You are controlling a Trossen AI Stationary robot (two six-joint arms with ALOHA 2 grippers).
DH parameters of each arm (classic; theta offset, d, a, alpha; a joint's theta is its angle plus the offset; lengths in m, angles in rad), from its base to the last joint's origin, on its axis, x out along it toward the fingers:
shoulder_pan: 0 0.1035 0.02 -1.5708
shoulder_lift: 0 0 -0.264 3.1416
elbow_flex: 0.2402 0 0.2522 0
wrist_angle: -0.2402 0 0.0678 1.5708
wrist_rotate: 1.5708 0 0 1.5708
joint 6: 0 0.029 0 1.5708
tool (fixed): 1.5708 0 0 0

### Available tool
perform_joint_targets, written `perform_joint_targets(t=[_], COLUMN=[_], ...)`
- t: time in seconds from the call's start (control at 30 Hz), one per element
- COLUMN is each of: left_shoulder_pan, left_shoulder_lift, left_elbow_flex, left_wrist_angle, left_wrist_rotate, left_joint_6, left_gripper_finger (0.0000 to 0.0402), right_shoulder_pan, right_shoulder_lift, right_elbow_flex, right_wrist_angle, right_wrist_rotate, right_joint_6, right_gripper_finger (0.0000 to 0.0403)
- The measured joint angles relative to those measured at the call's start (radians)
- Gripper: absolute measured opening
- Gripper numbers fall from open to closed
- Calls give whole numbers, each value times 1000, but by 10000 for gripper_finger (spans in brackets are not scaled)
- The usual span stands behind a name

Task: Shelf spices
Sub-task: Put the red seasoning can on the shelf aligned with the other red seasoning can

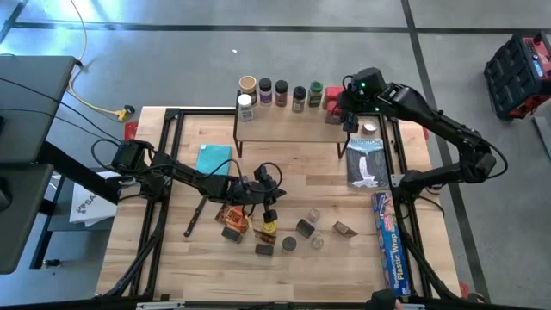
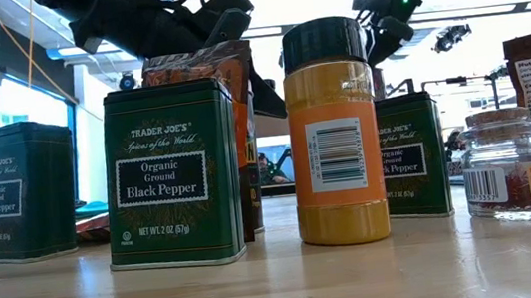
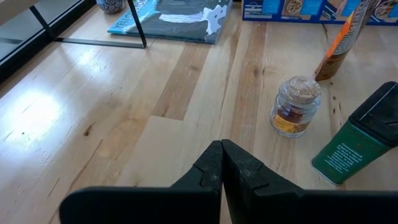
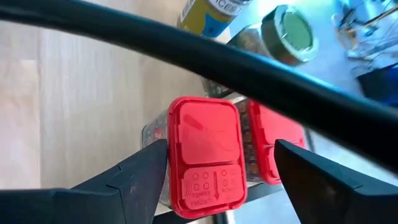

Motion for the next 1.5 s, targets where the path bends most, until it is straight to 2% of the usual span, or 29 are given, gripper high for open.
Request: perform_joint_targets(t=[0.53, 0.63, 1.17, 1.5], left_shoulder_pan=[-2, -3, -4, -5], left_shoulder_lift=[0, 0, 0, 0], left_elbow_flex=[0, 0, 0, 0], left_wrist_angle=[0, 0, 6, 8], left_wrist_rotate=[0, 0, 0, 0], left_joint_6=[-8, -9, -8, -8], left_gripper_finger=[0, 0, 0, 0], right_shoulder_pan=[72, 74, 71, 71], right_shoulder_lift=[-3, -3, -3, 4], right_elbow_flex=[0, 0, 0, 0], right_wrist_angle=[-48, -53, -22, 5], right_wrist_rotate=[110, 146, 191, 198], right_joint_6=[-212, -222, -285, -260], right_gripper_finger=[288, 288, 288, 288])
